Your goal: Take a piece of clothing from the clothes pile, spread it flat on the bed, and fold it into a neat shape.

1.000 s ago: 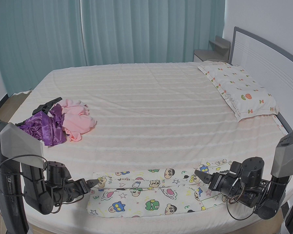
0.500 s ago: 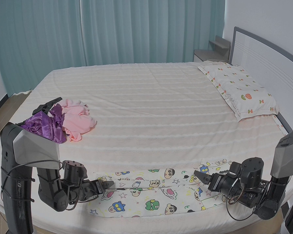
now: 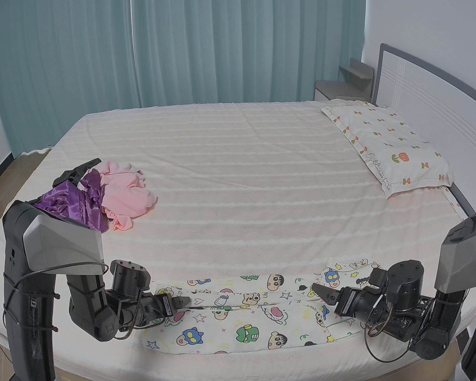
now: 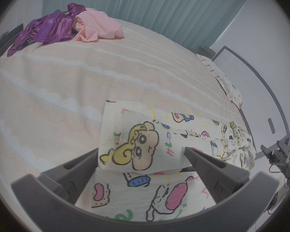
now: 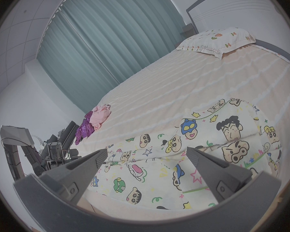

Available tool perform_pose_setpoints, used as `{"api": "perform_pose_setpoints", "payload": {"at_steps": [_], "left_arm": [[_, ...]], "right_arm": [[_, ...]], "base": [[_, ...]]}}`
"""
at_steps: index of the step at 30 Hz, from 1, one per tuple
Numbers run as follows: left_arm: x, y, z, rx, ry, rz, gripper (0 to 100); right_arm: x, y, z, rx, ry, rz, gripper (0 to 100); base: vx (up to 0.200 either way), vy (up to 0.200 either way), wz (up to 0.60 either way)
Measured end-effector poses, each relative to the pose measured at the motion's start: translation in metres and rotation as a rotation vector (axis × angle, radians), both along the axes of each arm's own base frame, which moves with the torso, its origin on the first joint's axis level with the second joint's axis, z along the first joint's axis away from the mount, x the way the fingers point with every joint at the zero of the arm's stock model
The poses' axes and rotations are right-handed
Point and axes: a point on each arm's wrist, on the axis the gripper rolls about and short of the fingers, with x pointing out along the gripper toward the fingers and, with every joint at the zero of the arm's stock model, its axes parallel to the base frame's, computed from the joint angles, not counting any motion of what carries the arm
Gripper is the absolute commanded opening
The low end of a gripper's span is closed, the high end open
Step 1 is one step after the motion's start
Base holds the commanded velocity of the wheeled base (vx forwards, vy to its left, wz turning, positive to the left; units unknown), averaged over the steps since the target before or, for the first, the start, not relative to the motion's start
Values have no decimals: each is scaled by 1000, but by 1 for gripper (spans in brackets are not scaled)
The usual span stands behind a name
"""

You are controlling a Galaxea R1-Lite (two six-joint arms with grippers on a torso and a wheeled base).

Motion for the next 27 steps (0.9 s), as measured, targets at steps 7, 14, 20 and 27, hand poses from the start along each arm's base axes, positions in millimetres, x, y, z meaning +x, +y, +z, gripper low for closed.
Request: {"api": "perform_pose_setpoints", "payload": {"at_steps": [7, 14, 20, 27], "left_arm": [[0, -1, 0, 1, 1, -1, 100], [-1, 0, -1, 11, 16, 5, 100], [-2, 4, 2, 16, 25, 19, 100], [-4, 13, 9, 14, 23, 48, 100]], "right_arm": [[-3, 4, -4, -13, 14, 15, 100], [-3, 5, -5, -15, 18, 19, 100], [-4, 5, -6, -17, 20, 19, 100], [-3, 5, -6, -17, 21, 19, 100]], "base": [[0, 0, 0], [0, 0, 0], [0, 0, 0], [0, 0, 0]]}}
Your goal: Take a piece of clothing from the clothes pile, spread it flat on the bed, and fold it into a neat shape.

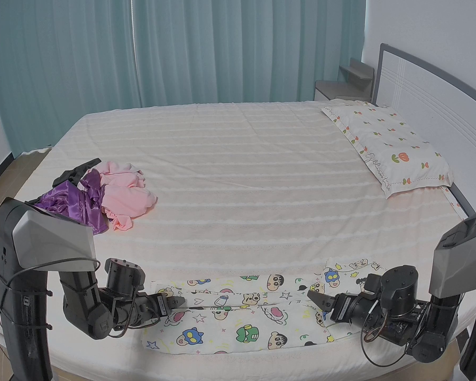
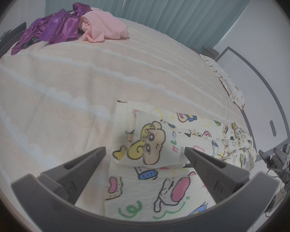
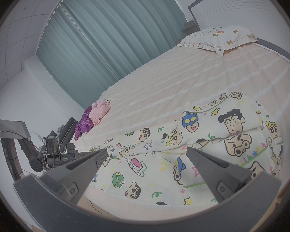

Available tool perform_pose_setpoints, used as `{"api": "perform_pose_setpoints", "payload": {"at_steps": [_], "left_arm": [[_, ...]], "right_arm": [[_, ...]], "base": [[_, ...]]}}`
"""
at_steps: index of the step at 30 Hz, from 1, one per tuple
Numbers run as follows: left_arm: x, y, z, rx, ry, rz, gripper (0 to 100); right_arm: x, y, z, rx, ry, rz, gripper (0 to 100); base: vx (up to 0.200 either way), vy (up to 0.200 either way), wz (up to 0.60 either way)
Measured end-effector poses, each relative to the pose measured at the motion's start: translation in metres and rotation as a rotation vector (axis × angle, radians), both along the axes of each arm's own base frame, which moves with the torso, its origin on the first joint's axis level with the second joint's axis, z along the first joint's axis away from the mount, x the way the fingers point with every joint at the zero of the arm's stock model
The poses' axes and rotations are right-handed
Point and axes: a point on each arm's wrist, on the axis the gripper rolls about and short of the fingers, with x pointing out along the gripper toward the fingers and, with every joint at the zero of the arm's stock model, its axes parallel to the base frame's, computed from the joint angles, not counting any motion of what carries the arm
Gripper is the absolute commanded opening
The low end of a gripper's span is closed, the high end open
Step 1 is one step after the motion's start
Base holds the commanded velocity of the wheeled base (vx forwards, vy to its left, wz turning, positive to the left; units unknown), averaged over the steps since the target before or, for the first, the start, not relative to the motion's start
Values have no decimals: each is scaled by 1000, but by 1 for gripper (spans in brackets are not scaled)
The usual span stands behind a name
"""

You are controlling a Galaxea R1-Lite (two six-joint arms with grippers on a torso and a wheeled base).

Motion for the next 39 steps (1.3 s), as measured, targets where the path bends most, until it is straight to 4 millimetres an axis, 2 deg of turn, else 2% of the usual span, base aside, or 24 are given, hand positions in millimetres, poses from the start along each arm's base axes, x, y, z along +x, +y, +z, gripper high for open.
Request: {"api": "perform_pose_setpoints", "payload": {"at_steps": [11, 22, 33, 34, 39], "left_arm": [[5, 5, 2, -2, -18, 22, 100], [8, -10, -2, 15, -16, -37, 100], [13, -14, -9, 57, -20, -28, 100], [13, -15, -9, 58, -18, -29, 0], [10, -15, -11, 64, -9, -33, 0]], "right_arm": [[0, 0, 0, -1, 1, 0, 100], [0, 0, -1, -2, 3, 0, 100], [-1, 0, -1, -3, 4, 1, 100], [-1, 0, -1, -3, 4, 2, 100], [-1, 0, -1, -3, 5, 2, 100]], "base": [[0, 0, 0], [0, 0, 0], [0, 0, 0], [0, 0, 0], [0, 0, 0]]}}
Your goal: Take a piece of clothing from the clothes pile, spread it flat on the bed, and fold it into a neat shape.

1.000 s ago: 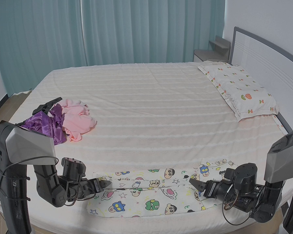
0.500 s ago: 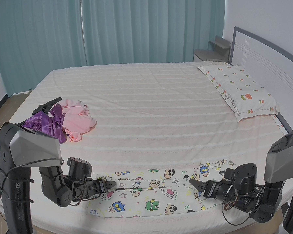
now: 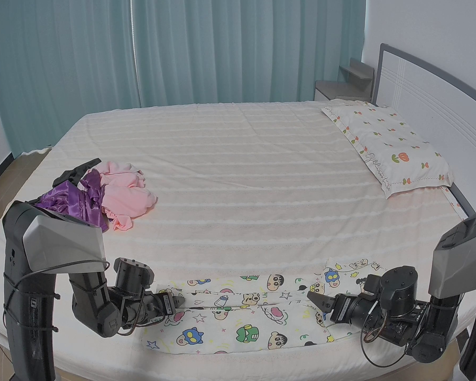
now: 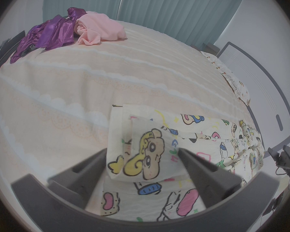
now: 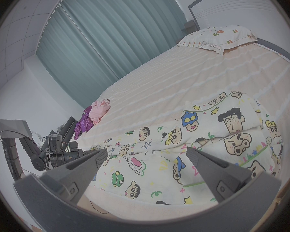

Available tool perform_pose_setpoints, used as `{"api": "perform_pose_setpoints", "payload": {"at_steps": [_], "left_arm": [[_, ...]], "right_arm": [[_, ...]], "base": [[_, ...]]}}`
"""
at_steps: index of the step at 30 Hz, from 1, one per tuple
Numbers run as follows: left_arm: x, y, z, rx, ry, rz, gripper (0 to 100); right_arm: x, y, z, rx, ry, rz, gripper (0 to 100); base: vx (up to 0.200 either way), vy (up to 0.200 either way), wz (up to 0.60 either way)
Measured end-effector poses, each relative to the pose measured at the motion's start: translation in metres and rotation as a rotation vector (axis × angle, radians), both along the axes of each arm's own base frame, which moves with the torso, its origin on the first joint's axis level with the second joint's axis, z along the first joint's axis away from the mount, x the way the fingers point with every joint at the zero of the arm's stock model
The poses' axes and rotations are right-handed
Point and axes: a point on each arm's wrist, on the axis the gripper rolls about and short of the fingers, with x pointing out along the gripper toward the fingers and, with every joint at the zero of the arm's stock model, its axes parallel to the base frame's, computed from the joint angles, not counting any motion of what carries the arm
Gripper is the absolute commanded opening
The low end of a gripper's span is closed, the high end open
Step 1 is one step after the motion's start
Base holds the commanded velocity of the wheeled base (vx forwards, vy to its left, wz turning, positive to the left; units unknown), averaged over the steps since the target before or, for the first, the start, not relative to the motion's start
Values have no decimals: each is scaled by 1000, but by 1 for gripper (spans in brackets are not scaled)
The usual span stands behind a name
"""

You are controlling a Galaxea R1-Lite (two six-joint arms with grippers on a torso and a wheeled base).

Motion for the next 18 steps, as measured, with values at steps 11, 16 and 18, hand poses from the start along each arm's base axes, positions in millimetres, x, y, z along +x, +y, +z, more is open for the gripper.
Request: {"api": "perform_pose_setpoints", "payload": {"at_steps": [11, 16, 18], "left_arm": [[-4, -2, -1, 1, 11, -15, 0], [-3, 0, 0, 1, 11, -6, 0], [-3, 2, 1, 1, 9, -2, 0]], "right_arm": [[0, 0, 0, 0, 0, 0, 100], [0, 0, 0, 0, 1, -1, 100], [0, 0, 0, 0, 1, -1, 100]], "base": [[0, 0, 0], [0, 0, 0], [0, 0, 0]]}}
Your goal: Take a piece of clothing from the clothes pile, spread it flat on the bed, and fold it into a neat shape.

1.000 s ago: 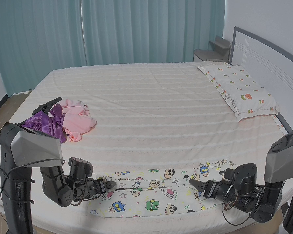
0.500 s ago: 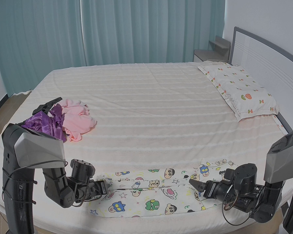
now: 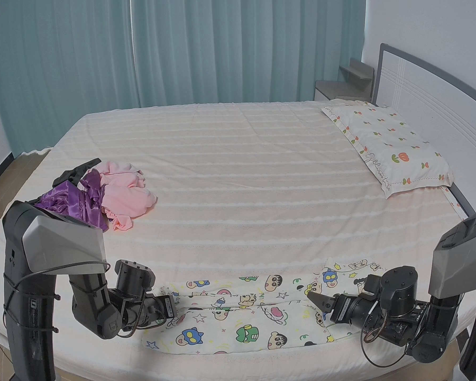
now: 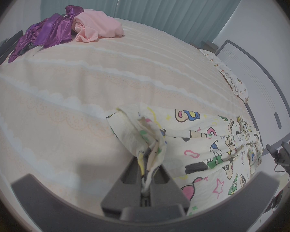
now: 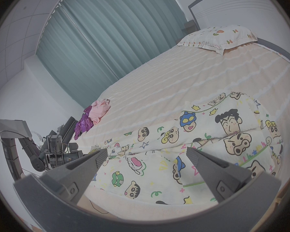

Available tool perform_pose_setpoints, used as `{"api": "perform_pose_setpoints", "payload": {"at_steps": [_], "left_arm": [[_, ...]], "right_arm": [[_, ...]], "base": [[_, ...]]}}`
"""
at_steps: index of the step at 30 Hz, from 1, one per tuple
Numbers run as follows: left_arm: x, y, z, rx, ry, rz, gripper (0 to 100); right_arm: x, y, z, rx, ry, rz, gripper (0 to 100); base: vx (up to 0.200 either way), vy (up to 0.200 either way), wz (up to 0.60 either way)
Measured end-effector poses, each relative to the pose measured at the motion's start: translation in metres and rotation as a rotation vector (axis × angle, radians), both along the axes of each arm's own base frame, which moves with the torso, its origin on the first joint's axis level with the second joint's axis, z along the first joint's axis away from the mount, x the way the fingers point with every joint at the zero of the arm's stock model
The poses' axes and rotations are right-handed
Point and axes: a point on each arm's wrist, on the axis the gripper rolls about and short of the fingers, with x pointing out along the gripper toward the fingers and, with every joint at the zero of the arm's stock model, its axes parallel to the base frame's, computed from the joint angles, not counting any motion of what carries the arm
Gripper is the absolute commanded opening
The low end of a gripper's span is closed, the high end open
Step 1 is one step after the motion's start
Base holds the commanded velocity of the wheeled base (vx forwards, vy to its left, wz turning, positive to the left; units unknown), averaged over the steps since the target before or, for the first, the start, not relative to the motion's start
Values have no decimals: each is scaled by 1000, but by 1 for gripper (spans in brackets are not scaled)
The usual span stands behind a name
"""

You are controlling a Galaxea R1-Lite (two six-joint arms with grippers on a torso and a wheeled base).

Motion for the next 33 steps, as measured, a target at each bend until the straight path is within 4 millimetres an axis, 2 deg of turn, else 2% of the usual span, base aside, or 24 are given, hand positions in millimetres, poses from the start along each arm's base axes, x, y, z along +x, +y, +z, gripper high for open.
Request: {"api": "perform_pose_setpoints", "payload": {"at_steps": [5, 15, 24, 30, 33], "left_arm": [[1, 7, 8, -3, -7, 21, 0], [4, 34, 31, -11, -19, 104, 0], [3, 48, 41, -14, -41, 132, 0], [2, 78, 49, -47, -43, 180, 0], [0, 99, 54, -61, -40, 214, 0]], "right_arm": [[0, 0, 0, 0, 0, 0, 100], [0, 0, 0, 0, 0, -1, 100], [0, 0, 0, 0, 0, -1, 100], [0, 0, 0, 0, 0, -2, 100], [0, 0, 0, 0, 1, -2, 100]], "base": [[0, 0, 0], [0, 0, 0], [0, 0, 0], [0, 0, 0], [0, 0, 0]]}}
